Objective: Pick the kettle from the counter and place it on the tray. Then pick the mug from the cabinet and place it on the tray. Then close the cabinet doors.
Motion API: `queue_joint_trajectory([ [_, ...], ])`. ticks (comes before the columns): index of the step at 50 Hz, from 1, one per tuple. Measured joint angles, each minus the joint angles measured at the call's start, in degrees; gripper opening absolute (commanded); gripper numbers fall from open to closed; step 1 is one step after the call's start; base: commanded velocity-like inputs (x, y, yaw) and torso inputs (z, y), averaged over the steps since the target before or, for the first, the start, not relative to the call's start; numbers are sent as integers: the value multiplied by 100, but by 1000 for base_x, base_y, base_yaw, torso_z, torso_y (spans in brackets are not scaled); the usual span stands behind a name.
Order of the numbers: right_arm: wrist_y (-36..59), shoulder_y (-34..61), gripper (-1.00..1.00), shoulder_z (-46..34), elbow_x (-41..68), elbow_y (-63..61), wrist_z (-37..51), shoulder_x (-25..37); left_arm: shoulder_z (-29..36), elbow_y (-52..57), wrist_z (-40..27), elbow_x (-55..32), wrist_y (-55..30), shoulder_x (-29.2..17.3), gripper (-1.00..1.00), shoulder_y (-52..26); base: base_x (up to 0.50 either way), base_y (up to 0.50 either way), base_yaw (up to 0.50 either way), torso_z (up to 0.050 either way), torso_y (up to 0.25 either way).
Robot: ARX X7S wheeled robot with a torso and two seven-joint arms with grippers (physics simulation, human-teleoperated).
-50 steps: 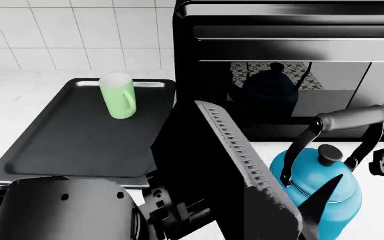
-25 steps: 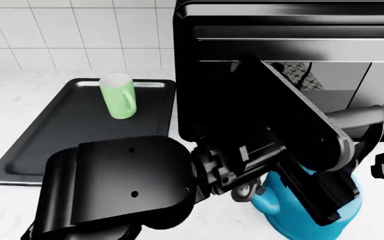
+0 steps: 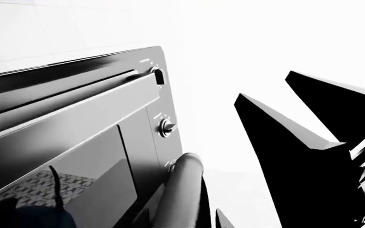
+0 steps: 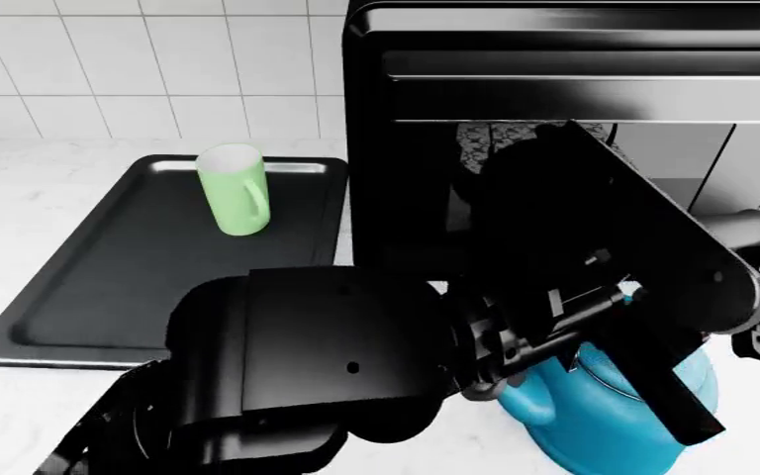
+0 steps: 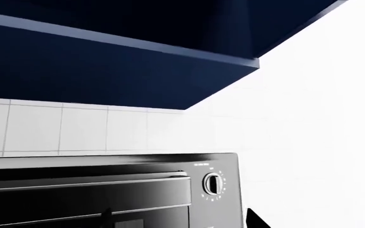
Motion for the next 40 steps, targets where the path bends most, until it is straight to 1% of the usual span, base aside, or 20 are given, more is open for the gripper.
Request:
queue_joint_trajectory([
  [8, -133, -98, 100, -29, -61, 109, 1, 0, 207, -123, -101, -50, 231, -50, -100, -83, 0, 0, 0, 0, 0],
  [18, -123, -124, 100, 28, -18, 120, 2, 0, 310, -262, -184, -243, 443, -142, -100, -182, 0, 0, 0, 0, 0],
  [40, 125, -72, 100, 249, 167, -57, 2, 0, -119, -48, -686, -1036, 509, -497, -100, -634, 0, 0, 0, 0, 0],
])
